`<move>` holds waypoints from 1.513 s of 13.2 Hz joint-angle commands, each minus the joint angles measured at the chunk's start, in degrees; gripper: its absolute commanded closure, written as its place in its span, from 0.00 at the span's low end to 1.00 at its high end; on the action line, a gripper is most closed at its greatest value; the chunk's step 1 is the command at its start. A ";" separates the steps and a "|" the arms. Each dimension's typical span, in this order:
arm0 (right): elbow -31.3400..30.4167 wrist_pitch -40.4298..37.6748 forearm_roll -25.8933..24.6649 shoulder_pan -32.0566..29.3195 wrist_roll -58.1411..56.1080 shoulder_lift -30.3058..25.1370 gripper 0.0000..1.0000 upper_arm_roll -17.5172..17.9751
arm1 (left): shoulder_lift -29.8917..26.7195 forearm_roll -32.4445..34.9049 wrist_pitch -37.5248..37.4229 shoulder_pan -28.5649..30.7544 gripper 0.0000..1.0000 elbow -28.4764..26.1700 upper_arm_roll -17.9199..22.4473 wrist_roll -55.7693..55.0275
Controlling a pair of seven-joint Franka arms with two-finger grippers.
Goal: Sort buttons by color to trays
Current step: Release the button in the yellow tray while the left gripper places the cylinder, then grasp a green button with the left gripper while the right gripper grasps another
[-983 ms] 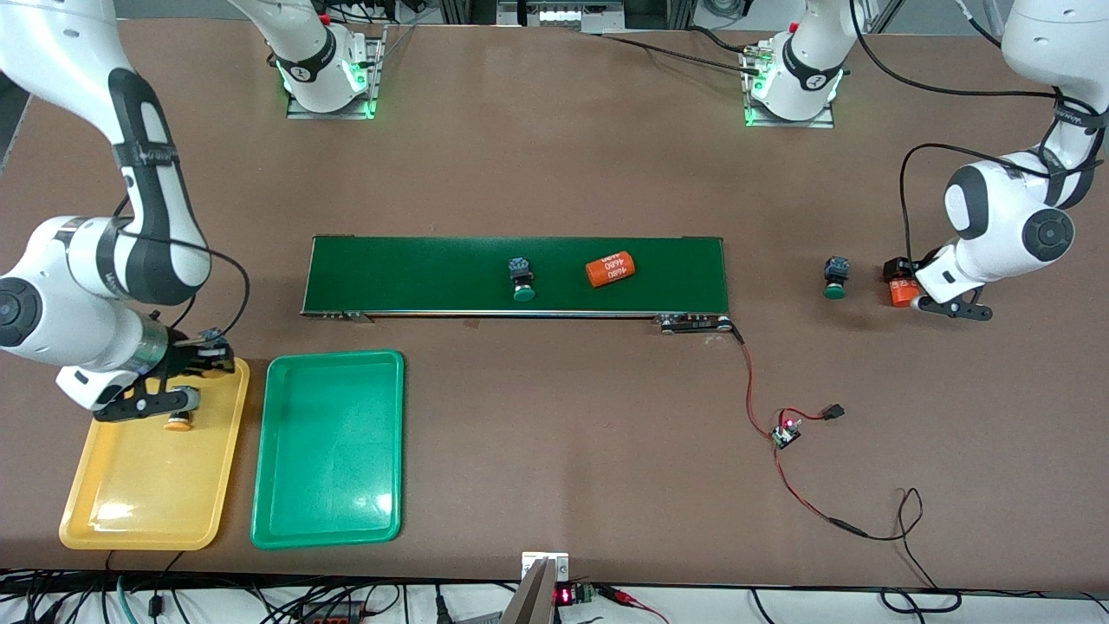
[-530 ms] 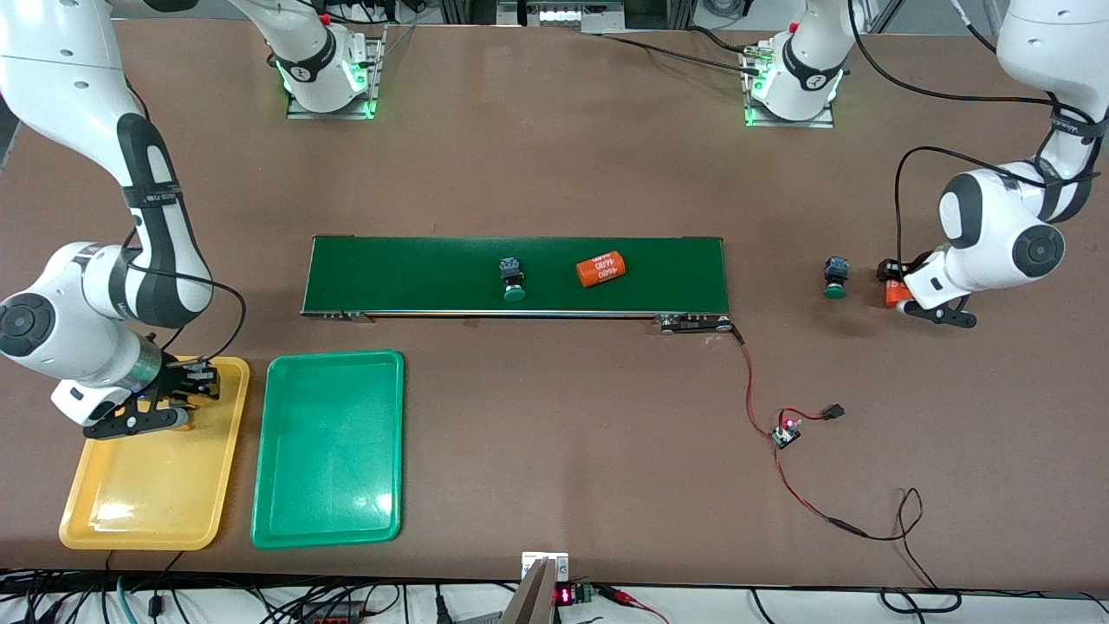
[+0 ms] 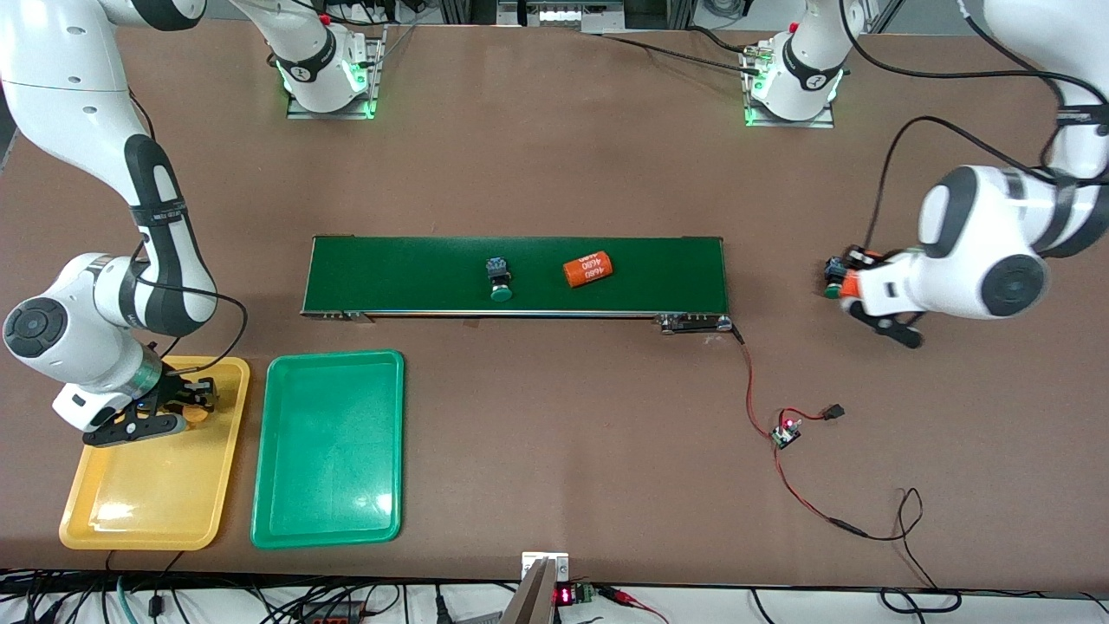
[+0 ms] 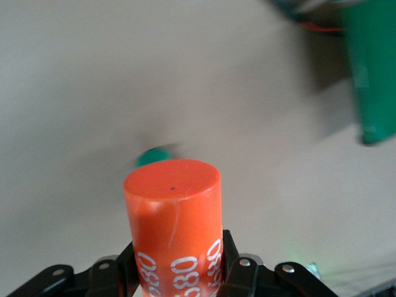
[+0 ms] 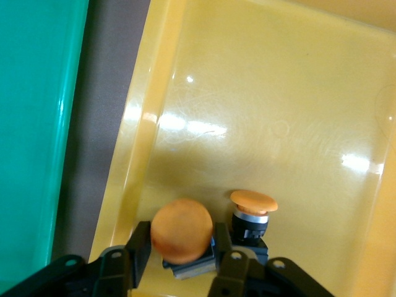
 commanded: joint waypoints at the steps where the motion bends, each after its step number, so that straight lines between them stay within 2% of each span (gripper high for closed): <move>1: 0.73 1.09 -0.65 -0.52 -0.92 0.45 0.00 0.30 | 0.24 -0.21 -0.31 -0.02 0.79 0.67 -11.94 0.63; 2: 0.38 1.09 -0.65 -0.26 -0.40 0.02 0.00 0.31 | 0.50 -0.64 3.71 -0.20 0.79 0.58 -15.37 0.11; 3: 0.11 0.74 -0.65 0.10 -0.22 -0.68 0.00 0.31 | 1.03 -0.56 7.06 -0.37 0.79 -0.03 -17.15 0.97; 6: -6.28 -1.79 0.32 1.76 1.52 -7.26 0.00 0.39 | 4.27 0.93 13.57 -5.11 0.78 -0.12 -19.88 3.95; 9: -10.86 -10.38 0.32 5.44 12.05 -14.29 0.00 0.48 | 5.60 6.63 19.91 -7.40 0.79 -3.71 -20.06 13.26; 11: -15.94 -13.49 0.32 8.00 17.86 -19.82 0.00 0.92 | 6.47 8.40 22.28 -7.49 0.78 -4.95 -19.98 15.74; 12: -19.19 -13.58 0.32 8.27 19.10 -22.46 0.00 1.62 | 7.52 10.84 23.51 -7.58 0.78 -5.48 -19.98 16.01; 13: -22.44 -13.50 0.32 8.01 19.20 -25.10 0.00 3.97 | 8.58 13.13 25.18 -7.93 0.76 -6.09 -19.89 15.75; 14: -25.09 -13.58 0.32 7.84 20.94 -27.47 0.00 5.30 | 8.41 13.76 25.46 -7.93 0.63 -6.10 -19.89 15.49; 15: -27.64 -13.50 0.32 8.01 24.18 -29.93 0.00 6.27 | 7.72 13.86 25.20 -7.84 0.15 -6.10 -19.89 16.09; 16: -29.23 -13.58 0.32 8.01 26.13 -31.61 0.00 8.37 | 7.45 13.86 24.94 -7.50 0.00 -6.10 -19.89 16.79; 20: -33.54 -12.97 0.32 8.10 37.64 -34.96 0.00 16.72 | 6.05 13.86 24.15 -7.23 0.00 -5.92 -19.98 16.27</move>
